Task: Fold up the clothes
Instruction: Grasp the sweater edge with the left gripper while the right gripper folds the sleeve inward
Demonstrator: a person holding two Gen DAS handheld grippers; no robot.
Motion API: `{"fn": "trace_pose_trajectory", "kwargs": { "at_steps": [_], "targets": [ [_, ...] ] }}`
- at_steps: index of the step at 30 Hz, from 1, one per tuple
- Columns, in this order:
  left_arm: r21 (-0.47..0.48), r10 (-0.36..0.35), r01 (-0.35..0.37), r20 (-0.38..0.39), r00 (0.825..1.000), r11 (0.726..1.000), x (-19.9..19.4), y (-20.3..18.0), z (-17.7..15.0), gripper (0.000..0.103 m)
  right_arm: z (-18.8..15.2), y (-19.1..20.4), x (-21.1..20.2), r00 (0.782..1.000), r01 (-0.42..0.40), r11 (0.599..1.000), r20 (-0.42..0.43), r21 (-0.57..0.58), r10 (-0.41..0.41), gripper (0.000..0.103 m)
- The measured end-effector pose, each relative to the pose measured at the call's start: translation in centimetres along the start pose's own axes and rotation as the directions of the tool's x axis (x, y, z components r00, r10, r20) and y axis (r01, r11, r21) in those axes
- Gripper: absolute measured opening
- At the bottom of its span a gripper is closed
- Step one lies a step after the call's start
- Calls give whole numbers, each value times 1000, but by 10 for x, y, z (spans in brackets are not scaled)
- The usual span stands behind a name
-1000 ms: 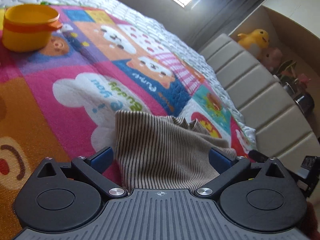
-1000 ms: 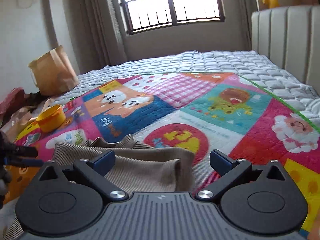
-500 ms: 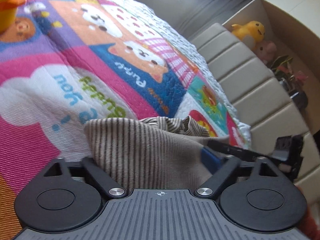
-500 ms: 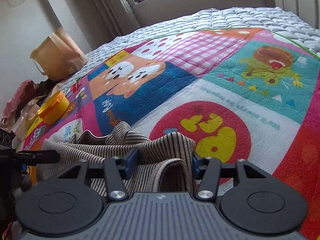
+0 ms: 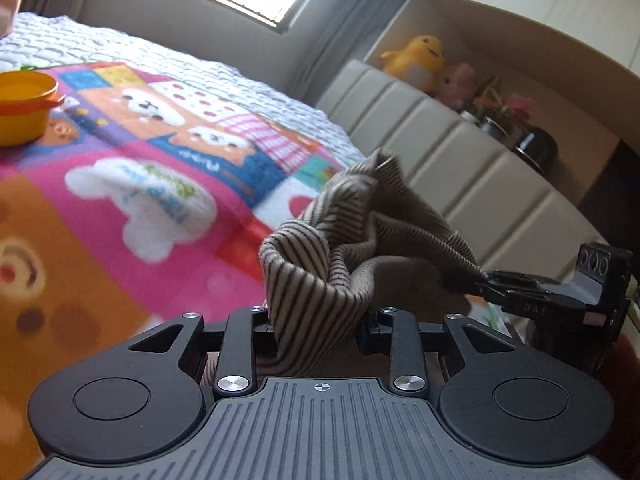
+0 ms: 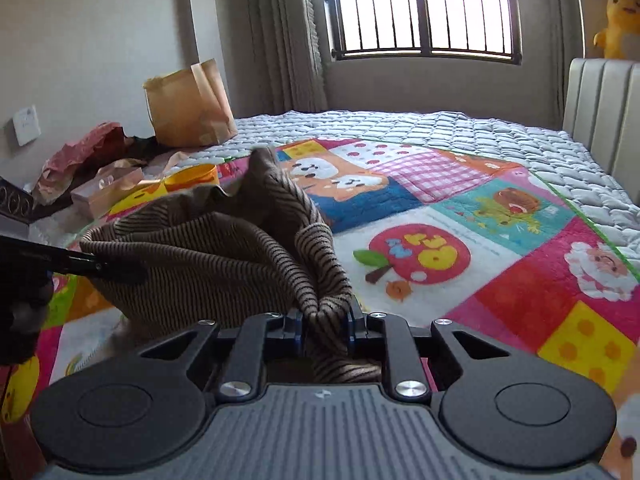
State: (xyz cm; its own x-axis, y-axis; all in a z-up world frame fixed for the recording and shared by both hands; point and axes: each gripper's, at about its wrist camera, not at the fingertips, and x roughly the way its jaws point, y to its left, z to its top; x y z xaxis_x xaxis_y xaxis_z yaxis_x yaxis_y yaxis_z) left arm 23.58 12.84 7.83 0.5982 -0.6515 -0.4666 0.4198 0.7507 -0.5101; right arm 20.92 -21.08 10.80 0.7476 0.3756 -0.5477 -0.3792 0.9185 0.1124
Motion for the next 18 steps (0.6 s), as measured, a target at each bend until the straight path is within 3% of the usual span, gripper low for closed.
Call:
{"fn": "trace_pose_trajectory", "kwargs": {
  "at_steps": [7,10,11,12,15,18],
  "targets": [
    [113,101,-93,-67,993,989,-48,-18,-68,43,-62,21,-47,996,89,996,-11,-8,-89,20],
    [93,100,-92,-93,991,991,-66,-18,-84,61,-89,21,-63,996,91,995,-16,40,-90,26],
    [83,93,-85,-98,991,993,-72,-17,-88,73,-97,19,-68,997,82,994,-21,68,-81,28],
    [72,88,-81,-101,991,994,-79,-16,-90,83,-104,16,-74,997,77,992,-21,98,-75,34],
    [8,59,-58,-98,993,998,-97,-11,-94,88,-115,6,-94,999,49,981,3,187,-50,68],
    [-109,2,-11,-78,997,994,-107,-3,-95,95,-117,-4,-110,998,-6,959,65,283,-12,78]
  ]
}}
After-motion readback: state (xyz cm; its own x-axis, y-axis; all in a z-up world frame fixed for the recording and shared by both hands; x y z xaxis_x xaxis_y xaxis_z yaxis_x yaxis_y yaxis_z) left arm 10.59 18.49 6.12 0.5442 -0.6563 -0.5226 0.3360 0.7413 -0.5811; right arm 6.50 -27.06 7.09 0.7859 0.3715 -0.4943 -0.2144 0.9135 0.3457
